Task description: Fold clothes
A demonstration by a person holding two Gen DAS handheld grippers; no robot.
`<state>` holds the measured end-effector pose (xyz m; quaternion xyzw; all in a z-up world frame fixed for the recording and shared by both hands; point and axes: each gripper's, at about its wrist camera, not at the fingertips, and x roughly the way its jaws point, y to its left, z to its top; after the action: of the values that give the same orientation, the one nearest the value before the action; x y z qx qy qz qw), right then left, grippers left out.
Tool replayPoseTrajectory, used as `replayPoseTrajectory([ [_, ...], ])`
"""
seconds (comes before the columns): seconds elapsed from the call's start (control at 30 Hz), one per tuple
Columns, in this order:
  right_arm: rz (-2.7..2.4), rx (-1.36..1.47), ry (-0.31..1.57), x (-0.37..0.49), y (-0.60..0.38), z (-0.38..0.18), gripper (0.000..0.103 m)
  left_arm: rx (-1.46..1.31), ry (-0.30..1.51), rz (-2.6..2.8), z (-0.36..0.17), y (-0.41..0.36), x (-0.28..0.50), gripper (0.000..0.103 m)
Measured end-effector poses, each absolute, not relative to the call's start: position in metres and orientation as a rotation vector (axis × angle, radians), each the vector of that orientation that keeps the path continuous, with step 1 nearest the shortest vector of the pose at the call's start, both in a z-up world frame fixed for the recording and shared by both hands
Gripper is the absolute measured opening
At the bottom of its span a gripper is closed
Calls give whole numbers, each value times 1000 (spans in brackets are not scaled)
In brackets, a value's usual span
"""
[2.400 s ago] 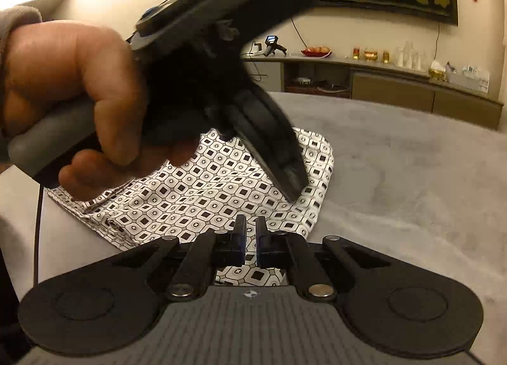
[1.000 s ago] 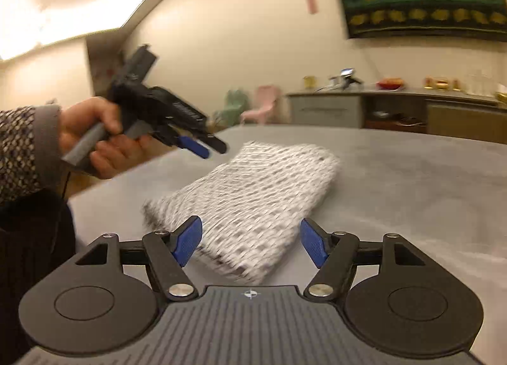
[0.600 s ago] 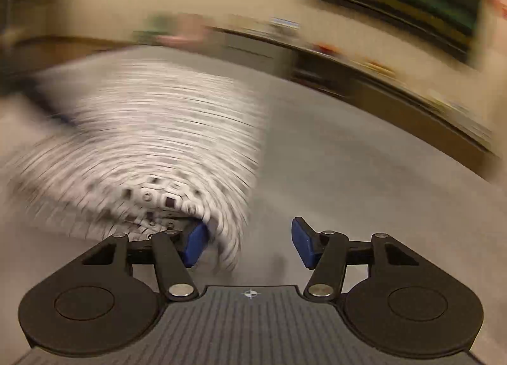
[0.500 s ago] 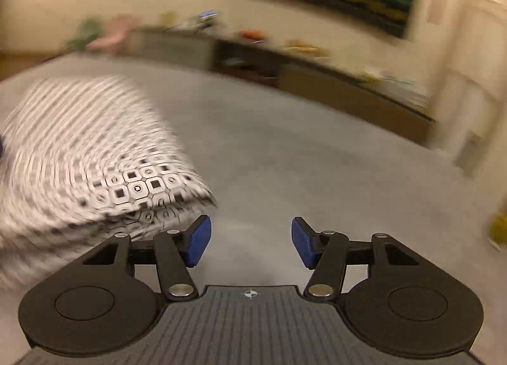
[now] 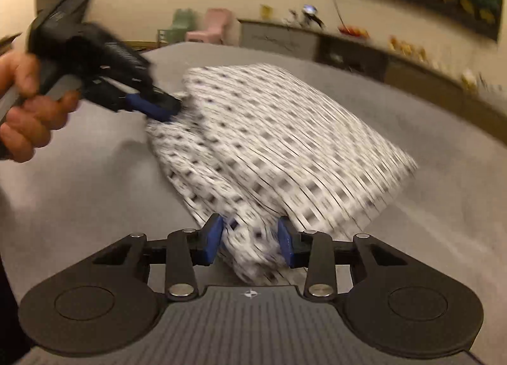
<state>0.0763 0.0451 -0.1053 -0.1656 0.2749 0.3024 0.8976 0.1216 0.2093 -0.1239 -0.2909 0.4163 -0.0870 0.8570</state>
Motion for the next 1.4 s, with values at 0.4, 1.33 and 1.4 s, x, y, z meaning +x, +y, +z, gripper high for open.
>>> replayPoseTrajectory([
  [0.4, 630, -537, 519, 59, 84, -98, 62, -627, 876, -242, -131, 208, 109, 43],
  [1.33, 533, -863, 483, 51, 113, -133, 40, -644, 904, -324, -142, 205, 110, 42],
  [1.4, 537, -853, 498, 54, 112, -127, 45, -661, 916, -317, -145, 208, 111, 42],
])
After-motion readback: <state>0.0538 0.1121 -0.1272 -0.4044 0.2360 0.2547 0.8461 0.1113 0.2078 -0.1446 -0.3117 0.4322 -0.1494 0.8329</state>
